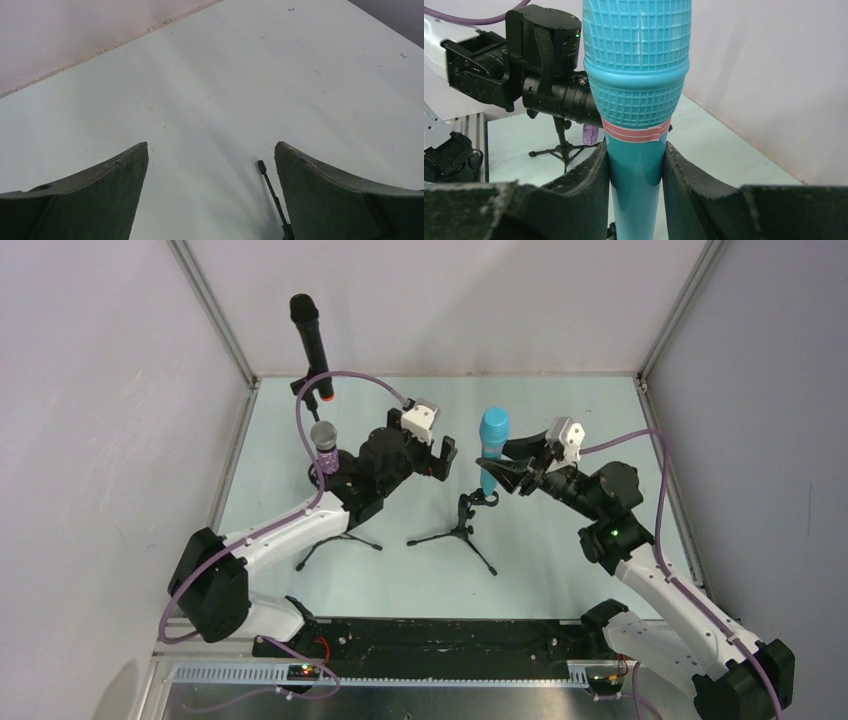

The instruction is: Attach the microphones to the stand

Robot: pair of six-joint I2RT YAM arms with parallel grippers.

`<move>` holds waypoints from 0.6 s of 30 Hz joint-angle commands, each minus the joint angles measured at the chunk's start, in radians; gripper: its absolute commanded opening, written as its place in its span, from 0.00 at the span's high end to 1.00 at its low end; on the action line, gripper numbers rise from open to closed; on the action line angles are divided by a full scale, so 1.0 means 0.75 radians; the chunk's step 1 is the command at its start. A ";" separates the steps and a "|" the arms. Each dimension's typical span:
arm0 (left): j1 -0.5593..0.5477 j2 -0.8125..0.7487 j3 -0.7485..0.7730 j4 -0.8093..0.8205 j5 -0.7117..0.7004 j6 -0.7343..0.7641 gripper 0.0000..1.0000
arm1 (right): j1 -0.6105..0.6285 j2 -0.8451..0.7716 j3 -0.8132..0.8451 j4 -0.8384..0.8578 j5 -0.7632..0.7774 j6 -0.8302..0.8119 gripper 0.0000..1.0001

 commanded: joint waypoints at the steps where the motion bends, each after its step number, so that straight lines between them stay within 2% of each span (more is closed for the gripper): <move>1: -0.006 0.018 0.008 0.038 0.029 -0.011 0.00 | 0.007 -0.034 -0.016 0.053 0.029 0.019 1.00; 18: -0.004 0.038 0.010 0.037 0.041 -0.023 0.00 | 0.004 -0.013 -0.039 0.004 0.063 -0.022 1.00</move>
